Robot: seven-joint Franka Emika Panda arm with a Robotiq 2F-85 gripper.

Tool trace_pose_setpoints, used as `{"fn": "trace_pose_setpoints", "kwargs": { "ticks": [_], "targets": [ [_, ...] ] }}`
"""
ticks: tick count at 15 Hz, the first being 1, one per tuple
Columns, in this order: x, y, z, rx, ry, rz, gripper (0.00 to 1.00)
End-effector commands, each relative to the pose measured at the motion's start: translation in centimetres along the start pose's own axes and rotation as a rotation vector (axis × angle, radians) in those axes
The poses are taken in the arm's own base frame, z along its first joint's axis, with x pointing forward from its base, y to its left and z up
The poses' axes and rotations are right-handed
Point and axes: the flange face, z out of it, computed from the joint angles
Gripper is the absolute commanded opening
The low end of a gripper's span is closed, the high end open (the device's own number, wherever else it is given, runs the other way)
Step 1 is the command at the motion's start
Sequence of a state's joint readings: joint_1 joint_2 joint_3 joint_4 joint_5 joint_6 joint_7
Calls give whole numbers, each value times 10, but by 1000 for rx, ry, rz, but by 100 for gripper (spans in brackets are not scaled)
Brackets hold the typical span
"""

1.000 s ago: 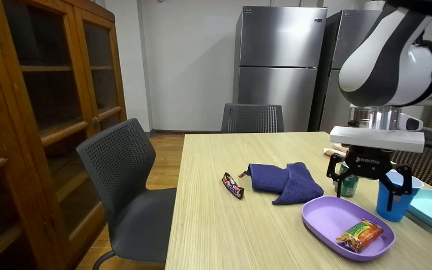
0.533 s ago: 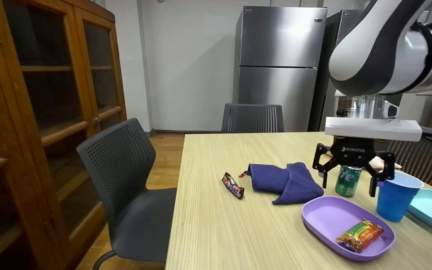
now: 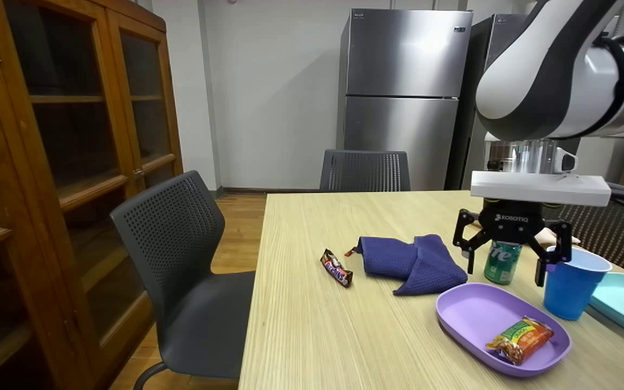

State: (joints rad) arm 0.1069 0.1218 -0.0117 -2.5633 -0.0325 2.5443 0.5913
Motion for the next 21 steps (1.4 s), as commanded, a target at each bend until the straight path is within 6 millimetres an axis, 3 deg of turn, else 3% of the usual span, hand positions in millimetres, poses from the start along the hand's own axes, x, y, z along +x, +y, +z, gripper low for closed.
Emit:
{"fn": "trace_pose_setpoints", "kwargs": {
  "ticks": [1,6,14,21],
  "targets": [
    [0,-2,-6,-13,31,-10,100],
    [4,-23,-30,-28,118,-128,100],
    [19,-80,-61,19,209,-330,100],
    [29,-136,-66,84,286,-587,100]
  ]
}}
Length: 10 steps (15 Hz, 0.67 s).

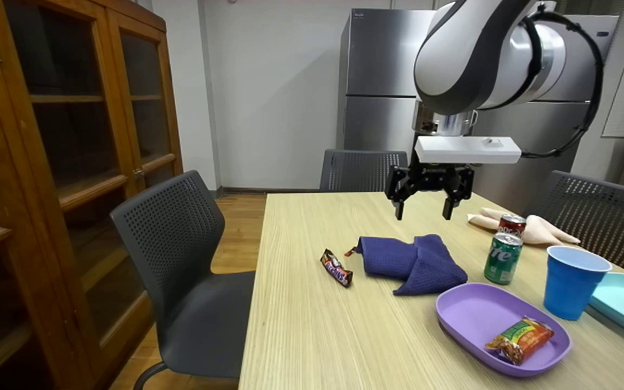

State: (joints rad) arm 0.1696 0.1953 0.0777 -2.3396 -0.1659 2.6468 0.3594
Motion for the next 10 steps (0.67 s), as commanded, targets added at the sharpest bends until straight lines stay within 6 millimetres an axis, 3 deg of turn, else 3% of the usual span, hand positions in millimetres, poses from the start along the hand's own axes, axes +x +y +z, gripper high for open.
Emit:
{"fn": "trace_pose_setpoints", "kwargs": {
  "ticks": [1,10],
  "targets": [
    [22,-22,6,38,33,-122,100],
    [19,-24,14,33,22,-152,100]
  ]
}}
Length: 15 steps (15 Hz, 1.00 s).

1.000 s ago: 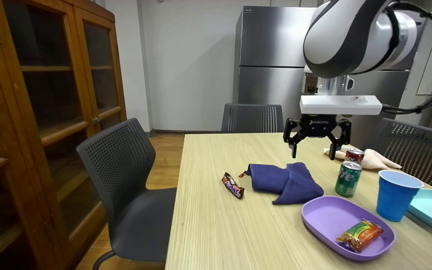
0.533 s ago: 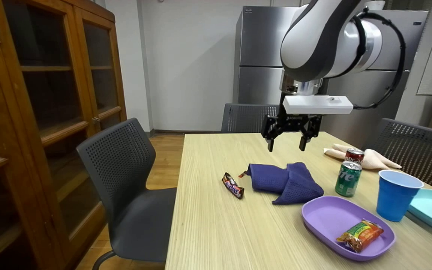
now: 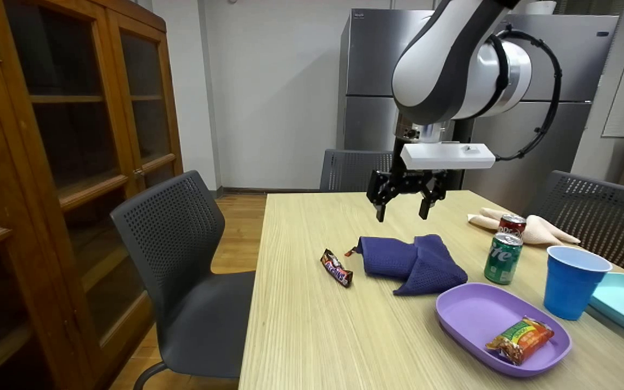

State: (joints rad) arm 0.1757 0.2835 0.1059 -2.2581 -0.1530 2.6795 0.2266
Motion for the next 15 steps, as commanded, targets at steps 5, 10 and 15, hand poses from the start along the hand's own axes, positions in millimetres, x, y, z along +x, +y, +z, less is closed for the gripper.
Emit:
{"fn": "trace_pose_setpoints", "kwargs": {
  "ticks": [5,10,15],
  "targets": [
    [3,-5,3,4,3,-19,100],
    [14,-35,13,10,18,-113,100],
    [29,-62,25,30,23,-190,100]
  ]
}}
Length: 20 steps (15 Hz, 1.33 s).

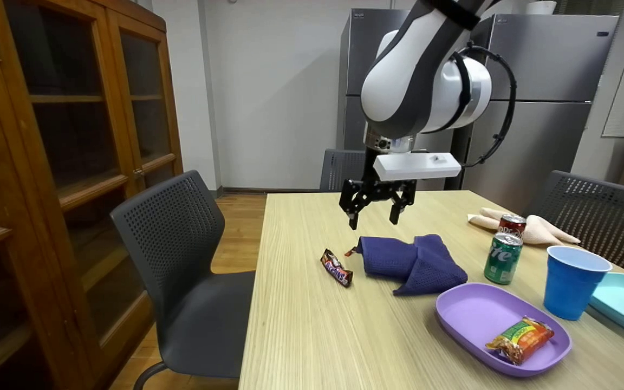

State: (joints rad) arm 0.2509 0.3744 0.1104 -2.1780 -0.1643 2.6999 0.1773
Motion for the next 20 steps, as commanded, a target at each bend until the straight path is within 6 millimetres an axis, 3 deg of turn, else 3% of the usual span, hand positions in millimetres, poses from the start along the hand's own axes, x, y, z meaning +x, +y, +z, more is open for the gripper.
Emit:
{"fn": "trace_pose_setpoints", "kwargs": {
  "ticks": [1,10,20],
  "targets": [
    [21,-14,10,8,9,-66,100],
    [47,-36,45,12,-22,-144,100],
    [59,-44,81,24,-60,-166,100]
  ]
}}
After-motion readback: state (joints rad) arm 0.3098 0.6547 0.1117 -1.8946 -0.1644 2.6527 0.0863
